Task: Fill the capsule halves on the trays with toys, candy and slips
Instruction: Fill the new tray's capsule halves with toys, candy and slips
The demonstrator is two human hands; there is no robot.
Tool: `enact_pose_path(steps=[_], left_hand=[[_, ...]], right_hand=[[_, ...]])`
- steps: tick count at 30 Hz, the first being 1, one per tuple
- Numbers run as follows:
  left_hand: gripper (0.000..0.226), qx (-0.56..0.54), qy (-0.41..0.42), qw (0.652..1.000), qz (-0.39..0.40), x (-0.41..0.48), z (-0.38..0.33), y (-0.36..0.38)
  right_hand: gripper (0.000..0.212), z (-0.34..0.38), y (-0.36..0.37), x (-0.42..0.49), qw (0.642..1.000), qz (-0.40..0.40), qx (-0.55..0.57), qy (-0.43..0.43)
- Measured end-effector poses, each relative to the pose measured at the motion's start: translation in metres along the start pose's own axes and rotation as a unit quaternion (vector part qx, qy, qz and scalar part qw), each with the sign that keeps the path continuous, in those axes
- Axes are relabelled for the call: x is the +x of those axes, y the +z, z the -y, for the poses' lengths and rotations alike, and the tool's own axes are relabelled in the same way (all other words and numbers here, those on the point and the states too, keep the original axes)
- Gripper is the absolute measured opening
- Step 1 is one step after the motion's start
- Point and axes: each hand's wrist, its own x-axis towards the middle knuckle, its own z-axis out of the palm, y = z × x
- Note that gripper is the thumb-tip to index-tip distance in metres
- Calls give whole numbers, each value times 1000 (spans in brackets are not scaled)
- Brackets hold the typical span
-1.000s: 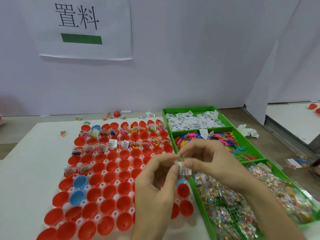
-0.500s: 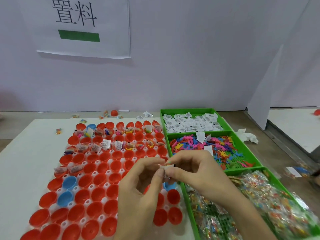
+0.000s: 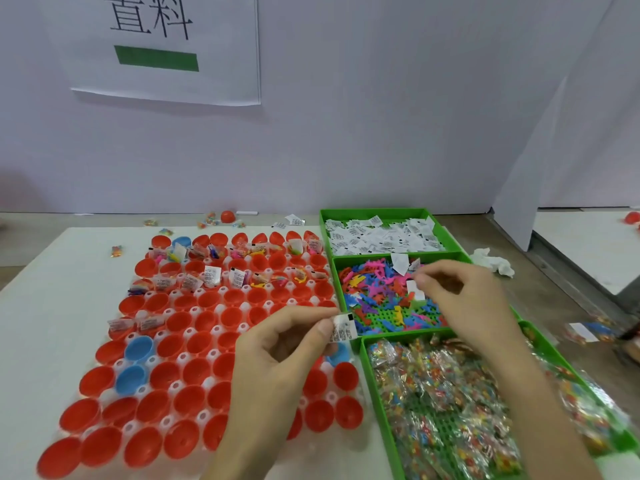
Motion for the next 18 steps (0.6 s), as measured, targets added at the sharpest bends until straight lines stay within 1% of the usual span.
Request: enact_pose_path(steps=[1, 3, 4, 6, 8, 9, 13, 18], left_hand=[[17, -2, 1, 1000, -1, 0, -1, 0], [16, -3, 3, 1000, -5, 0, -2, 1], [16, -3, 2, 1000, -6, 0, -2, 1], [16, -2, -1, 1000, -5, -1, -1, 2], [17, -4, -3, 1000, -4, -2, -1, 3], [17, -5, -5, 1000, -4, -2, -1, 3], [16, -6, -13, 1000, -5, -3, -2, 3], [15, -2, -19, 1000, -2, -4, 0, 6]], right_hand=[[10, -6, 2, 1, 999, 14, -48, 12], [3, -13, 10, 1, 990, 83, -111, 42], [1, -15, 14, 2, 985, 110, -125, 52], [6, -15, 18, 2, 983, 124, -122, 61], [20, -15, 19, 2, 984, 118, -121, 58], [23, -14, 19, 2, 984, 115, -125, 55], [20, -14, 16, 2, 989, 78, -113, 48], [26, -12, 13, 3, 1000, 4, 9, 26]])
